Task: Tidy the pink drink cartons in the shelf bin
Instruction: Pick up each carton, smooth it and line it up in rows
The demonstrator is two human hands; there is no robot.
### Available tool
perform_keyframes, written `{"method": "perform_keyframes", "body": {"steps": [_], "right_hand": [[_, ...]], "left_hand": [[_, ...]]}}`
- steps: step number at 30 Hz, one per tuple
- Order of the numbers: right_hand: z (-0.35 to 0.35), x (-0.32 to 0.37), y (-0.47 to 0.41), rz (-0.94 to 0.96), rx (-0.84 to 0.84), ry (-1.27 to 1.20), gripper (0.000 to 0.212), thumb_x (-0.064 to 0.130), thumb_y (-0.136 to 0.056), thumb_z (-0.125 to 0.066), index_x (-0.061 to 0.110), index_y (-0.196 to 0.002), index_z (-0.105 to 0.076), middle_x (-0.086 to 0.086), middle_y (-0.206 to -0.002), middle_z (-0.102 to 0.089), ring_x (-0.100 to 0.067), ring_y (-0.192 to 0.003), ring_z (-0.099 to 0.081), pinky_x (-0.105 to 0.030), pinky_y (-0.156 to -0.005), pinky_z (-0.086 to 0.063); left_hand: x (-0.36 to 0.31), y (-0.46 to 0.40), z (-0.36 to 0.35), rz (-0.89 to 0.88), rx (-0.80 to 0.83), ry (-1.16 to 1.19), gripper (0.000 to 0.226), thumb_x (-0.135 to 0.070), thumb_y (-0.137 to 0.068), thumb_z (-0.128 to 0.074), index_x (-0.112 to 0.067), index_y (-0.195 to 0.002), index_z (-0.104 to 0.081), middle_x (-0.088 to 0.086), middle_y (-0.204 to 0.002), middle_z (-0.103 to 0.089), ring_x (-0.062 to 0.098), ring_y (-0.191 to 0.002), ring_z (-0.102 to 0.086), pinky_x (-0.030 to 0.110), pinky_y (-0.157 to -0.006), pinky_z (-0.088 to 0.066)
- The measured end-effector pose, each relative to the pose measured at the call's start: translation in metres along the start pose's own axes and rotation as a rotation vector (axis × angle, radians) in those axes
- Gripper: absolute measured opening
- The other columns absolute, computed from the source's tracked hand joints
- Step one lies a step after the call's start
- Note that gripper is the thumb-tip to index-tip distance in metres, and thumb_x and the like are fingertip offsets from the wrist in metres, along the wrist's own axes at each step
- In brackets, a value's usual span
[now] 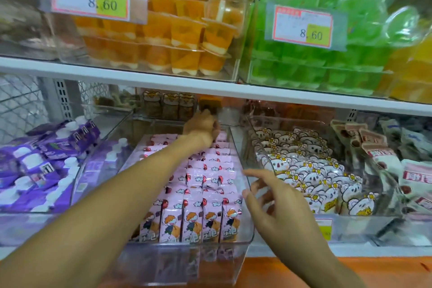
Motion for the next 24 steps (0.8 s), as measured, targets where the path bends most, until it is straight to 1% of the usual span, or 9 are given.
{"method": "perform_keyframes", "body": {"steps": [2,5,8,11,13,15,18,20,24], "right_hand": [[0.001,-0.004,-0.002,-0.021,-0.017,-0.095,0.020,0.034,-0.091,-0.056,0.045,-0.106,-0.052,0.024,-0.084,-0.059,0.002,-0.067,-0.059,-0.023,-0.055,-0.047],[-0.001,-0.011,-0.005,-0.076,-0.038,-0.228,0.019,0.032,-0.089,-0.059,0.040,-0.105,-0.054,0.027,-0.077,-0.057,0.002,-0.061,-0.056,-0.021,-0.056,-0.045],[0.000,-0.017,-0.009,-0.129,-0.071,-0.296,0.015,0.028,-0.087,-0.061,0.032,-0.102,-0.059,0.019,-0.067,-0.058,0.001,-0.057,-0.052,-0.024,-0.060,-0.044],[0.012,-0.007,-0.011,-0.073,-0.179,-0.221,0.010,0.023,-0.087,-0.061,0.030,-0.094,-0.064,0.010,-0.067,-0.057,-0.001,-0.061,-0.050,-0.018,-0.057,-0.039],[0.019,0.011,-0.011,-0.004,-0.244,-0.188,0.011,0.019,-0.088,-0.062,0.028,-0.095,-0.065,0.009,-0.071,-0.057,-0.003,-0.066,-0.050,-0.013,-0.056,-0.037],[0.018,0.029,-0.011,0.040,-0.251,-0.221,0.012,0.021,-0.089,-0.061,0.027,-0.100,-0.064,0.007,-0.081,-0.058,-0.005,-0.072,-0.051,-0.016,-0.064,-0.041],[0.001,0.053,-0.010,0.062,-0.142,-0.246,0.031,0.039,-0.089,-0.056,0.030,-0.119,-0.056,0.010,-0.106,-0.056,-0.003,-0.095,-0.052,-0.021,-0.082,-0.043],[-0.014,0.067,-0.009,0.063,-0.038,-0.262,0.038,0.043,-0.092,-0.052,0.031,-0.128,-0.051,0.014,-0.115,-0.053,-0.003,-0.104,-0.050,-0.021,-0.087,-0.041],[-0.027,0.080,-0.009,0.055,0.044,-0.366,0.018,0.033,-0.096,-0.051,0.030,-0.113,-0.058,0.017,-0.102,-0.058,-0.007,-0.090,-0.056,-0.021,-0.076,-0.045]], "left_hand": [[0.002,0.003,0.009,0.043,-0.055,0.144,0.017,-0.023,-0.097,-0.049,-0.014,-0.108,-0.059,0.004,-0.114,-0.055,0.021,-0.097,-0.051,0.030,-0.077,-0.042],[0.005,0.013,0.019,0.102,-0.119,0.375,0.019,-0.024,-0.100,-0.044,-0.012,-0.110,-0.054,0.010,-0.107,-0.059,0.025,-0.090,-0.057,0.033,-0.071,-0.044],[0.019,0.037,0.039,0.242,-0.288,0.652,0.020,-0.023,-0.101,-0.044,-0.009,-0.113,-0.052,0.011,-0.107,-0.062,0.026,-0.092,-0.061,0.027,-0.065,-0.044],[0.033,0.073,0.058,0.371,-0.400,0.986,0.017,-0.019,-0.099,-0.048,-0.011,-0.114,-0.052,0.007,-0.112,-0.062,0.021,-0.101,-0.061,0.035,-0.086,-0.053],[0.034,0.101,0.071,0.389,-0.384,1.041,0.015,-0.017,-0.099,-0.047,-0.011,-0.112,-0.052,0.009,-0.113,-0.063,0.024,-0.103,-0.063,0.041,-0.090,-0.054],[0.030,0.130,0.083,0.339,-0.333,1.055,0.012,-0.019,-0.099,-0.048,-0.014,-0.110,-0.053,0.009,-0.112,-0.064,0.021,-0.101,-0.064,0.035,-0.085,-0.056],[0.021,0.170,0.091,0.270,-0.221,1.158,0.015,-0.021,-0.098,-0.051,-0.014,-0.109,-0.059,0.000,-0.097,-0.069,0.004,-0.084,-0.068,0.019,-0.068,-0.058],[0.018,0.186,0.090,0.265,-0.169,1.202,0.017,-0.022,-0.097,-0.054,-0.014,-0.109,-0.062,-0.006,-0.087,-0.071,-0.004,-0.074,-0.068,0.017,-0.064,-0.057],[0.018,0.199,0.092,0.241,-0.135,1.241,0.021,-0.028,-0.096,-0.054,-0.017,-0.111,-0.064,-0.016,-0.089,-0.073,-0.005,-0.080,-0.069,0.019,-0.070,-0.058]]}}
Point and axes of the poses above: each hand's wrist, its own y-axis away from the middle knuckle, its own z-axis out of the back of the hand, x = y × z, the point moved 8 cm from there along -y, towards the middle knuckle
